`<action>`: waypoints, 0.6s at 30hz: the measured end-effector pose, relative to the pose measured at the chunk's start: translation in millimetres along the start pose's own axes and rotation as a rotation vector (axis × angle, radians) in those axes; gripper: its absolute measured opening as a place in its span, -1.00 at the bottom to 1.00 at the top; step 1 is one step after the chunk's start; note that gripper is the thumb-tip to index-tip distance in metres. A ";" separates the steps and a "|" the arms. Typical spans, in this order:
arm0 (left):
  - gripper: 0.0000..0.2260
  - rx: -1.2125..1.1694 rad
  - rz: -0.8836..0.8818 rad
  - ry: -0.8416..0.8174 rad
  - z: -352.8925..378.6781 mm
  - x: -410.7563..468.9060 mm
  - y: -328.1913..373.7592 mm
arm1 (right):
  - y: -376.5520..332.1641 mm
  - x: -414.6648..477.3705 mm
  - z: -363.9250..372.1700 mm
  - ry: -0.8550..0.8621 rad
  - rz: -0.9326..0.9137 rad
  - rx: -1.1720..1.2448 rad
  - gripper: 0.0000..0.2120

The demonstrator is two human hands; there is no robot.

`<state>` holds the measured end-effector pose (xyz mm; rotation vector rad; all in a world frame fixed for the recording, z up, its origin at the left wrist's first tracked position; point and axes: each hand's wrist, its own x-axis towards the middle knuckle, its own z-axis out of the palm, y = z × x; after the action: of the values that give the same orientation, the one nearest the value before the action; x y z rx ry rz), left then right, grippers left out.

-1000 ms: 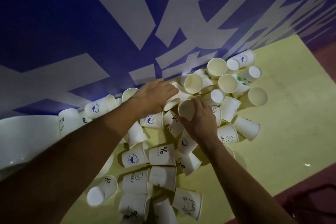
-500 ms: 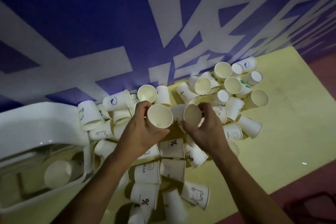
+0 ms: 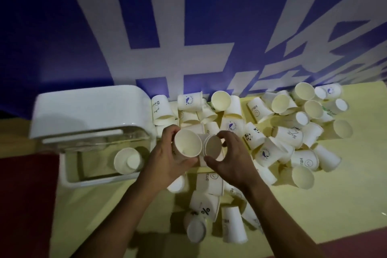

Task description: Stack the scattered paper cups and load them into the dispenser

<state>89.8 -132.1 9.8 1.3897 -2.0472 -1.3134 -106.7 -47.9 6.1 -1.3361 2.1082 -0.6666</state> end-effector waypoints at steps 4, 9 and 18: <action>-0.26 0.022 0.005 0.032 -17.2 -15.5 -18.9 | -21.3 -4.0 24.1 -0.075 -0.038 -0.022 -0.50; -0.24 0.080 -0.028 0.023 -21.6 -22.5 -37.5 | -29.1 -5.0 58.7 -0.088 -0.069 -0.122 -0.64; -0.25 0.107 -0.055 0.060 -37.4 -31.8 -55.6 | -54.1 11.4 82.8 0.076 0.031 -0.240 -0.84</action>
<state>161.1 -128.7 -10.5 1.5221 -2.0802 -1.1844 -19.7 -88.6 -20.2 -1.4194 2.3247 -0.4693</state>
